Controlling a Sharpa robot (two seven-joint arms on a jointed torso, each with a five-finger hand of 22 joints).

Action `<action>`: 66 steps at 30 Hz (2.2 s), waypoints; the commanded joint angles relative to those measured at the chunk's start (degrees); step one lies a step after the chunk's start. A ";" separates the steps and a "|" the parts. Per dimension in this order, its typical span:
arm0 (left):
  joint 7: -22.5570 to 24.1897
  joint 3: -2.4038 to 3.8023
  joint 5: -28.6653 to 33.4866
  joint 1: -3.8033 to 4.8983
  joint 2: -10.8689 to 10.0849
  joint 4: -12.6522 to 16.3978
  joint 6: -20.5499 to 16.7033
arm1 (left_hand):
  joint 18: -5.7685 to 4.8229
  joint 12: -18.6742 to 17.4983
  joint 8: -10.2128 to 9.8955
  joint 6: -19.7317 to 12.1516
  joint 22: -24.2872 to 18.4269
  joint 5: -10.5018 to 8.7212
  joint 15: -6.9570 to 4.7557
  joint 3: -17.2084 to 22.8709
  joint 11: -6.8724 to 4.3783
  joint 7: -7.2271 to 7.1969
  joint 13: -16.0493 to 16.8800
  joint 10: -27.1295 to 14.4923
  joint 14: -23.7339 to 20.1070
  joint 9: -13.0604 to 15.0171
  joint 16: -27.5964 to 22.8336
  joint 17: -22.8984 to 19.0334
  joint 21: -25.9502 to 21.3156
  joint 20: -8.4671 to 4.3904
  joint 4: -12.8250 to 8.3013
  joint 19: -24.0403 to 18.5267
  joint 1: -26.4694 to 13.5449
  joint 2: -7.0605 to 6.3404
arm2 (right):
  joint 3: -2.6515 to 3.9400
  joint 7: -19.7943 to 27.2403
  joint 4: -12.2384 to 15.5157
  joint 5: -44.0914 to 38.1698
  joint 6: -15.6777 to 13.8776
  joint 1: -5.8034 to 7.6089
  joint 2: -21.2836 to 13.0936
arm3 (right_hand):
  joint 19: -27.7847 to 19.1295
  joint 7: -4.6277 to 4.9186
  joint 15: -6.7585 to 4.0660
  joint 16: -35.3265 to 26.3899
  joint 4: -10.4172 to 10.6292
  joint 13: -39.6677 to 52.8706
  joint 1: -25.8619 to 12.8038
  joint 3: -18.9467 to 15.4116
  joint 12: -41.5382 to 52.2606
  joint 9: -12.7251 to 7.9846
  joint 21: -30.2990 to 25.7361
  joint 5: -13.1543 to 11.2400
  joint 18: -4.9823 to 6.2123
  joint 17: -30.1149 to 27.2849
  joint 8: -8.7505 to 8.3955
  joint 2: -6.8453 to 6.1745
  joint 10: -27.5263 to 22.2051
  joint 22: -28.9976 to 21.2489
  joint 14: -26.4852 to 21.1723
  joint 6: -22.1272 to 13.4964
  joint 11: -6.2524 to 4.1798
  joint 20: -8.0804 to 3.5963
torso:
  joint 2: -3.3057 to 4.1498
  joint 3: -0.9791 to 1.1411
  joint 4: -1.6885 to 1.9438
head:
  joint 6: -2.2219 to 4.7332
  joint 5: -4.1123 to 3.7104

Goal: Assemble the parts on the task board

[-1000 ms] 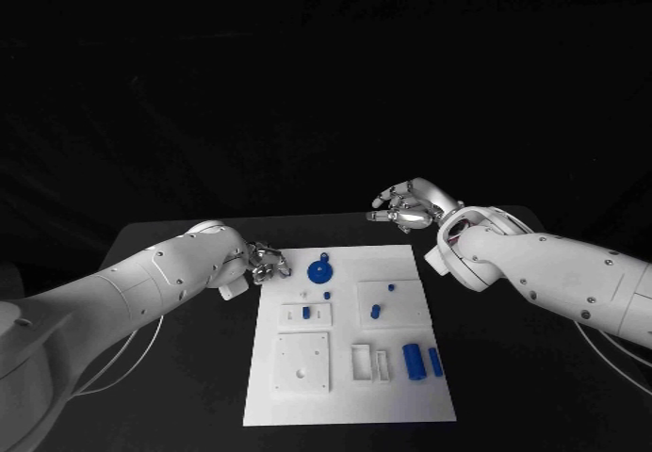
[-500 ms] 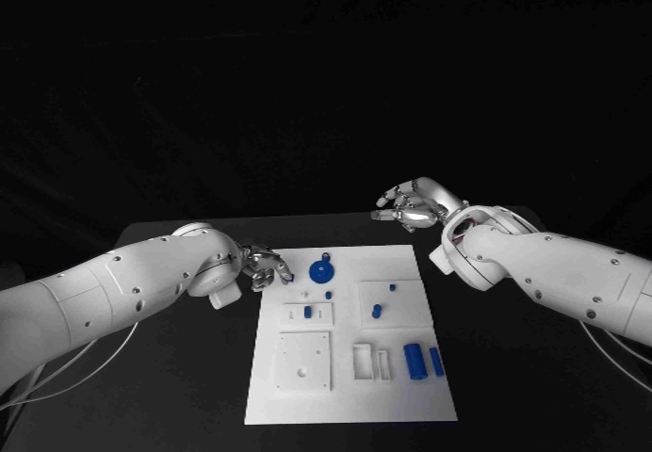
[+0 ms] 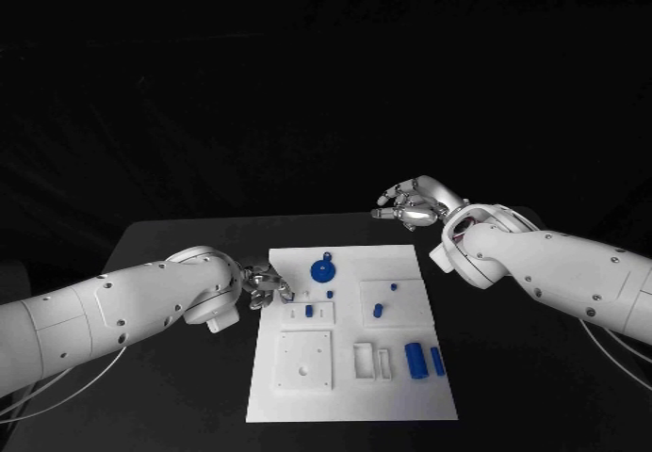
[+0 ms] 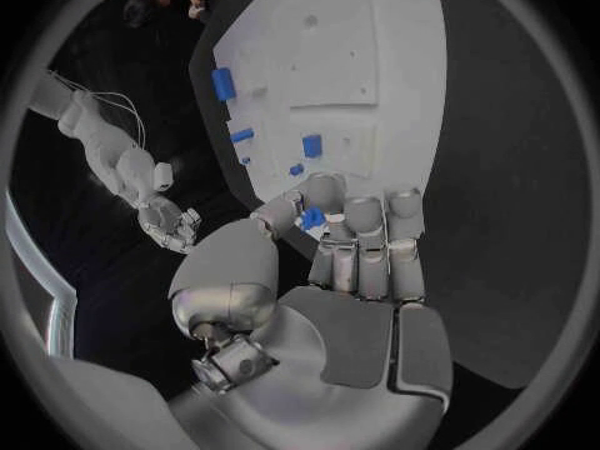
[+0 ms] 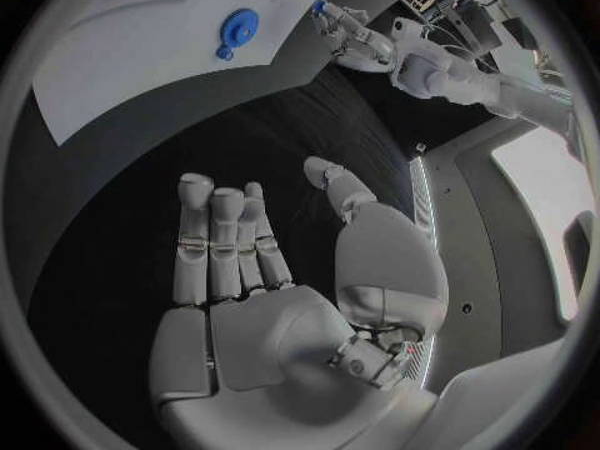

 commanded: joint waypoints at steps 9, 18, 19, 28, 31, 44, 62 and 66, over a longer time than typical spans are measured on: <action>-0.49 -1.48 -4.50 -1.08 -0.19 1.72 -4.23 | -0.30 0.14 0.86 8.81 0.69 0.49 -1.03 0.15 -0.56 -2.41 0.08 1.26 1.44 -0.98 0.62 0.01 0.36 -6.94 0.07 0.77 -1.42 0.04 | 0.01 0.20 0.06 -0.29 0.71 -0.03 0.02 | 0.07 0.45 -0.06 0.34 0.28 -0.17 0.19 0.13 0.30 -0.07 -0.28 0.66 2.69 -0.11 0.20 0.28 -0.44 0.98 -0.30 -0.05 -0.06 -0.44 | 0.08 0.06 -0.10 | -0.15 0.30; -0.89 -1.89 -5.80 -1.47 0.18 1.85 -2.87 | -0.23 0.65 1.74 10.36 0.69 0.66 -1.40 0.12 -1.10 -2.96 0.42 2.38 2.28 -1.50 1.41 0.35 0.58 -7.13 0.16 1.25 -2.31 0.02 | 0.01 0.20 0.03 -0.29 0.72 -0.03 -0.01 | 0.09 0.45 -0.06 0.36 0.32 -0.23 0.23 0.14 0.35 -0.08 -0.29 1.01 2.69 -0.14 0.23 0.29 -0.46 0.99 -0.31 -0.04 -0.05 -0.43 | 0.09 0.10 -0.16 | -0.31 0.30; -0.97 -1.91 -5.91 -1.47 0.19 1.90 -2.63 | -0.21 0.79 1.97 10.73 0.70 0.70 -1.46 0.10 -1.24 -3.08 0.51 2.62 2.45 -1.56 1.62 0.46 0.62 -7.16 0.17 1.33 -2.49 -0.01 | 0.01 0.20 0.05 -0.29 0.72 -0.03 -0.01 | 0.09 0.45 -0.06 0.37 0.32 -0.24 0.24 0.15 0.35 -0.08 -0.29 1.05 2.69 -0.14 0.23 0.30 -0.46 1.00 -0.31 -0.04 -0.05 -0.43 | 0.08 0.13 -0.14 | -0.35 0.29; -1.33 -2.15 -6.91 -1.50 0.26 2.33 -1.27 | -0.15 1.12 2.52 11.51 0.72 0.76 -1.66 0.15 -1.53 -3.40 0.77 3.20 2.84 -1.83 2.15 0.79 0.79 -7.28 0.20 1.65 -2.98 0.02 | 0.01 0.22 0.01 -0.29 0.74 -0.04 0.03 | 0.09 0.45 -0.06 0.38 0.34 -0.28 0.27 0.15 0.39 -0.09 -0.29 1.27 2.69 -0.16 0.24 0.30 -0.47 1.01 -0.32 -0.05 -0.05 -0.42 | 0.08 0.12 -0.12 | -0.49 0.24; -1.50 -2.20 -7.56 -1.51 0.25 2.50 -0.86 | -0.13 1.18 2.60 11.60 0.73 0.77 -1.70 0.17 -1.57 -3.44 0.82 3.27 2.90 -1.88 2.24 0.84 0.83 -7.30 0.18 1.71 -3.02 0.03 | 0.01 0.23 -0.02 -0.29 0.74 -0.05 0.03 | 0.09 0.45 -0.06 0.38 0.34 -0.29 0.27 0.15 0.39 -0.09 -0.29 1.31 2.69 -0.17 0.24 0.31 -0.48 1.01 -0.32 -0.04 -0.05 -0.42 | 0.07 0.09 -0.13 | -0.52 0.24; -2.16 -2.25 -10.34 -1.59 0.70 2.33 -1.28 | -0.04 1.70 3.07 12.06 0.80 0.76 -1.91 0.27 -1.79 -3.66 1.19 3.60 3.22 -2.12 2.82 1.23 1.11 -7.43 0.09 2.05 -3.24 0.00 | 0.01 0.25 0.02 -0.29 0.75 -0.06 0.06 | 0.09 0.45 -0.06 0.40 0.36 -0.32 0.28 0.14 0.42 -0.10 -0.30 1.43 2.69 -0.18 0.26 0.32 -0.49 1.02 -0.32 -0.04 -0.05 -0.42 | 0.07 0.11 -0.12 | -0.55 0.27; -1.93 -2.25 -11.15 -1.80 0.70 2.35 -4.18 | 0.10 2.26 3.56 12.40 0.86 0.78 -2.15 0.50 -2.00 -3.87 1.60 3.73 3.50 -2.31 3.32 1.56 1.43 -7.59 0.14 2.44 -3.19 0.14 | 0.01 0.24 -0.08 -0.29 0.73 -0.07 0.09 | 0.10 0.45 -0.05 0.42 0.41 -0.37 0.25 0.10 0.46 -0.11 -0.30 1.55 2.69 -0.20 0.28 0.34 -0.50 1.03 -0.33 -0.03 -0.05 -0.41 | 0.08 0.11 -0.14 | -0.73 0.19; -1.94 -2.26 -11.15 -1.86 0.71 2.64 -4.61 | 0.13 2.60 3.86 12.58 0.88 1.00 -2.28 0.52 -2.10 -3.97 1.82 3.78 3.65 -2.35 3.59 1.73 1.56 -7.63 0.18 2.57 -3.29 0.18 | 0.01 0.24 -0.01 -0.29 0.70 -0.07 0.03 | 0.10 0.45 -0.05 0.42 0.41 -0.39 0.26 0.09 0.47 -0.11 -0.30 1.57 2.68 -0.21 0.28 0.35 -0.51 1.03 -0.33 -0.03 -0.05 -0.41 | 0.05 0.12 -0.14 | -0.69 0.23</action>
